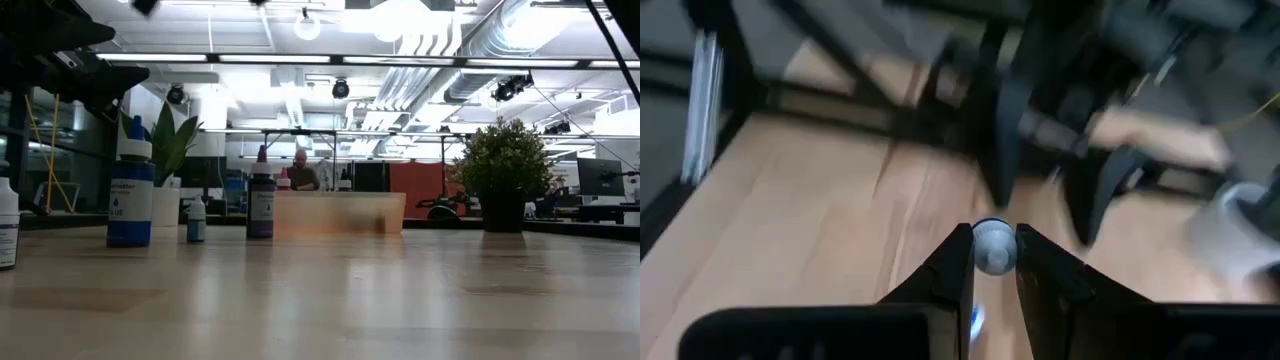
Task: Pick & Place food coloring
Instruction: Put the small black food coloring bottle into the orange bin
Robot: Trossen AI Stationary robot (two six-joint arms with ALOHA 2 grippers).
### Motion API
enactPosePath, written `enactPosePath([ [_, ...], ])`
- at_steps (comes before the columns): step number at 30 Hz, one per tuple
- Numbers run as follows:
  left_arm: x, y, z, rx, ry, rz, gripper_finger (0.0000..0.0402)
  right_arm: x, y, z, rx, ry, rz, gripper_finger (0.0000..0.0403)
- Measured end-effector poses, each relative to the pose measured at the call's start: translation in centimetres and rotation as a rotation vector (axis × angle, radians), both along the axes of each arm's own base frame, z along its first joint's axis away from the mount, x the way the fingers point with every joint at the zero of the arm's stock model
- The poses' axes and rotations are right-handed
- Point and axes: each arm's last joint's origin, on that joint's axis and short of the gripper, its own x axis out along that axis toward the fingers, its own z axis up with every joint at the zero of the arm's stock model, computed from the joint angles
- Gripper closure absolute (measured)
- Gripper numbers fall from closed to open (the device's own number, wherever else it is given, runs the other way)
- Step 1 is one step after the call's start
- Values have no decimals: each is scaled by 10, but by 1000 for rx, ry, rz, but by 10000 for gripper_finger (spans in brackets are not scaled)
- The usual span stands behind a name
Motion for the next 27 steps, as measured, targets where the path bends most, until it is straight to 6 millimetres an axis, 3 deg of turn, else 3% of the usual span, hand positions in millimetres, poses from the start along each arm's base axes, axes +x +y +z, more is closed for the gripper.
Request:
enactPosePath([
  [7, 0, 0, 0, 0, 0, 0, 130, -1, 9, 34, -128, -257, -84, 348],
  [19, 0, 0, 0, 0, 0, 0, 130, 0, 5, 57, -248, -464, -318, 348],
  [22, 0, 0, 0, 0, 0, 0, 130, -1, 3, 58, -372, -434, -369, 348],
  [27, 0, 0, 0, 0, 0, 0, 130, 0, -4, 57, -709, -320, -296, 348],
])
